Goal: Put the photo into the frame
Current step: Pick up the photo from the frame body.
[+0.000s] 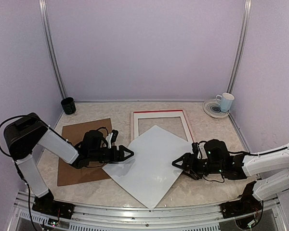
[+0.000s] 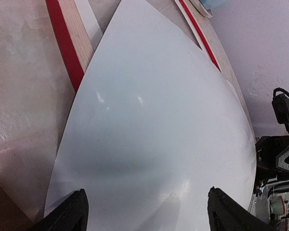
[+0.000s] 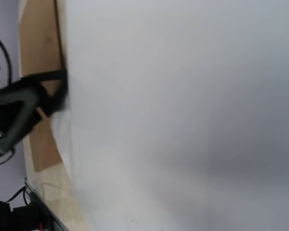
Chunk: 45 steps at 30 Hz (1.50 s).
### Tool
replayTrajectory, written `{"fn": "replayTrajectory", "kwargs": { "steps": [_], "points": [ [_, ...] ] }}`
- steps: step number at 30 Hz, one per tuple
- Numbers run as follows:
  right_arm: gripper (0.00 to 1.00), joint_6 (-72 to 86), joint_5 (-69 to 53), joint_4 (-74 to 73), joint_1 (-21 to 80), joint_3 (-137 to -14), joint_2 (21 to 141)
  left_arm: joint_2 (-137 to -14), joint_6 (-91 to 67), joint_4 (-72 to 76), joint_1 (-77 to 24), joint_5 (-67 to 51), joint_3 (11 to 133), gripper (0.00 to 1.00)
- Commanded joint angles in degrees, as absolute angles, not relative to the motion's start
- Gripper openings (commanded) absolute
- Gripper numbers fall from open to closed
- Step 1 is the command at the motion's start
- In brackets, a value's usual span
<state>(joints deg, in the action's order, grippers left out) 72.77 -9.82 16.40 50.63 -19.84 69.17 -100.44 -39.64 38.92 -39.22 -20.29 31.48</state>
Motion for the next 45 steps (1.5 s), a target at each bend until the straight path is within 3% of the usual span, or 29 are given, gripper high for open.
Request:
{"fn": "replayTrajectory", "kwargs": {
  "steps": [1, 9, 15, 30, 45],
  "points": [
    [0.74, 70.97, -8.31, 19.46, 51.36, -21.75, 69.33, -102.68, -40.62, 40.75, -40.27, -22.31, 32.96, 0.84],
    [0.72, 72.49, -6.32, 17.76, 51.24, -24.41, 70.36, -102.2, -41.35, 40.97, -40.91, -21.59, 32.23, 0.84],
    [0.63, 74.48, -2.31, 13.28, 50.83, -26.0, 68.7, -100.79, -41.92, 40.85, -41.12, -21.33, 31.57, 0.84],
    [0.23, 74.51, -3.37, 12.83, 46.15, -25.57, 70.4, -95.98, -41.77, 38.73, -41.22, -21.03, 30.81, 0.84],
    [0.21, 55.5, -17.35, 2.99, 36.68, -36.29, 77.79, -90.73, -41.46, 35.43, -41.22, -20.25, 30.5, 0.85]
  ]
}}
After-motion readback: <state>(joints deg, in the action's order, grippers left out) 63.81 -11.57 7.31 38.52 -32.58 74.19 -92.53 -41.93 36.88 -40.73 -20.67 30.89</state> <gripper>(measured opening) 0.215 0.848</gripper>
